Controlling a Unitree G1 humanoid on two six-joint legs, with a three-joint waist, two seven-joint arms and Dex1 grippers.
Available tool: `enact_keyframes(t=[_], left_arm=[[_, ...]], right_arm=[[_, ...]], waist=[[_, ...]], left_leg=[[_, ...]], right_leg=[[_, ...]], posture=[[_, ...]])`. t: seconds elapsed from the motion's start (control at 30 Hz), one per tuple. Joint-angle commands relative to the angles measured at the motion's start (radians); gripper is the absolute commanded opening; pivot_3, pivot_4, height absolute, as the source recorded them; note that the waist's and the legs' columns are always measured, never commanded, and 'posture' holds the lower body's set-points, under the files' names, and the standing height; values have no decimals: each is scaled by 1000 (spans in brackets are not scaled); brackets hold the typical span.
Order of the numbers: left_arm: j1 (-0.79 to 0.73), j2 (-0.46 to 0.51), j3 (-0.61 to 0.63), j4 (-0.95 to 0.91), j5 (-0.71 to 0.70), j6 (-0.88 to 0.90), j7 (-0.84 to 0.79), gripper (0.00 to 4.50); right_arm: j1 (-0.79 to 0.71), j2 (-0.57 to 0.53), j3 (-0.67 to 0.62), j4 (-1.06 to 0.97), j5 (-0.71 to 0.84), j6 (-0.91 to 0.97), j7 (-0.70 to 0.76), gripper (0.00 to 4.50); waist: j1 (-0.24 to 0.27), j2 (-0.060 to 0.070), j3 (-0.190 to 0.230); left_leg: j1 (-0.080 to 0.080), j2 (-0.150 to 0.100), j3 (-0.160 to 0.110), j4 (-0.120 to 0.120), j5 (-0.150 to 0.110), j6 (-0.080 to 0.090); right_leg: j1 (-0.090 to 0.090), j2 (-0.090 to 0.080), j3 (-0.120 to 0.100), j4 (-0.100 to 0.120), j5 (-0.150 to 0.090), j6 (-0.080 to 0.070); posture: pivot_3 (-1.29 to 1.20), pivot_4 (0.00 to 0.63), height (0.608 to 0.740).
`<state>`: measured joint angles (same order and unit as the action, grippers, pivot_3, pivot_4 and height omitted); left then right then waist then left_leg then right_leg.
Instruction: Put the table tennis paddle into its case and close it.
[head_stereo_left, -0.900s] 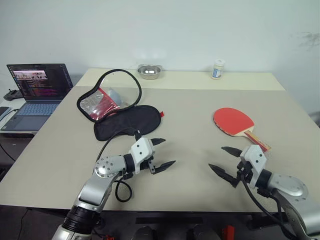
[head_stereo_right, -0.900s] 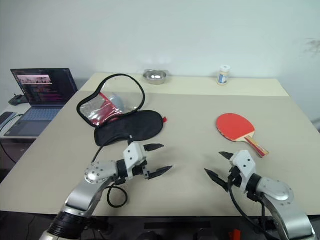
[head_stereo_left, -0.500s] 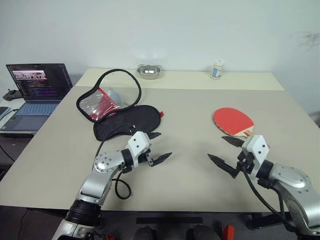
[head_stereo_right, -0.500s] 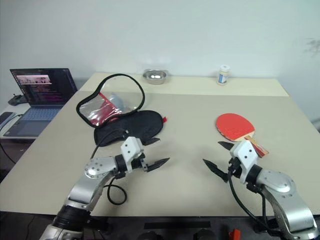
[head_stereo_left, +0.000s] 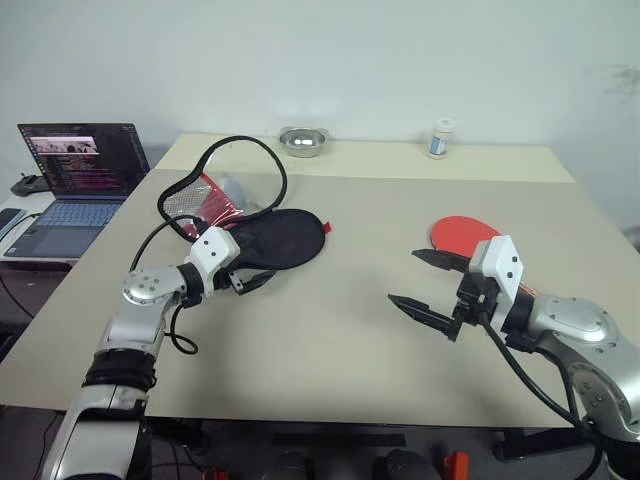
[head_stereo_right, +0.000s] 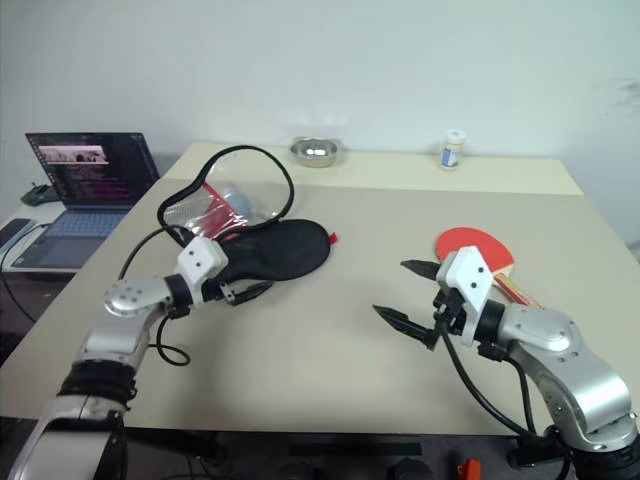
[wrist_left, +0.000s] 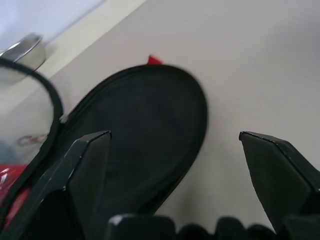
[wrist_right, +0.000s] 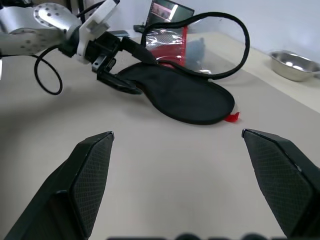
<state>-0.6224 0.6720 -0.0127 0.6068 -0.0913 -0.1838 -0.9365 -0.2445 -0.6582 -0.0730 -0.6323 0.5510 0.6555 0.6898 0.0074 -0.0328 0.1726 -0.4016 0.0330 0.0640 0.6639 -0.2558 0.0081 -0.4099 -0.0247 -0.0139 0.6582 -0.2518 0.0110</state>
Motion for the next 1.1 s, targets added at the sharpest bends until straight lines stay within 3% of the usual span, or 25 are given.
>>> enact_keyframes(t=[0.03,0.37,0.73,0.83,1.1], left_arm=[[-82,28,-20,121,42,-50,-44,4500],[-195,108,-63,374,137,-114,-136,4500],[-218,142,-78,473,198,-131,-159,4500],[-229,148,-77,504,204,-126,-153,3913],[-243,157,-75,595,232,-97,-82,1080]], right_arm=[[-27,-5,-24,-32,21,5,-17,4484],[-32,6,10,-26,-4,-16,-35,4484],[-26,17,10,-22,-17,-31,-45,4484],[-38,17,7,-21,-17,-26,-54,4500],[-95,20,-26,-13,9,7,-87,4500]], waist=[[-1,-1,0],[-9,-3,1],[-12,-3,1],[-12,-3,1],[-13,-3,1]], left_leg=[[0,0,0,0,0,0],[-1,1,1,-1,0,0],[0,1,1,0,0,0],[0,2,1,0,0,0],[1,4,2,1,0,0]], right_leg=[[0,0,0,0,0,0],[-2,1,0,1,0,0],[-2,0,0,2,0,0],[-2,1,0,3,0,0],[-3,2,0,5,0,0]], posture=[[0,150,740],[0,150,740],[0,150,740],[0,150,740],[0,150,740]])
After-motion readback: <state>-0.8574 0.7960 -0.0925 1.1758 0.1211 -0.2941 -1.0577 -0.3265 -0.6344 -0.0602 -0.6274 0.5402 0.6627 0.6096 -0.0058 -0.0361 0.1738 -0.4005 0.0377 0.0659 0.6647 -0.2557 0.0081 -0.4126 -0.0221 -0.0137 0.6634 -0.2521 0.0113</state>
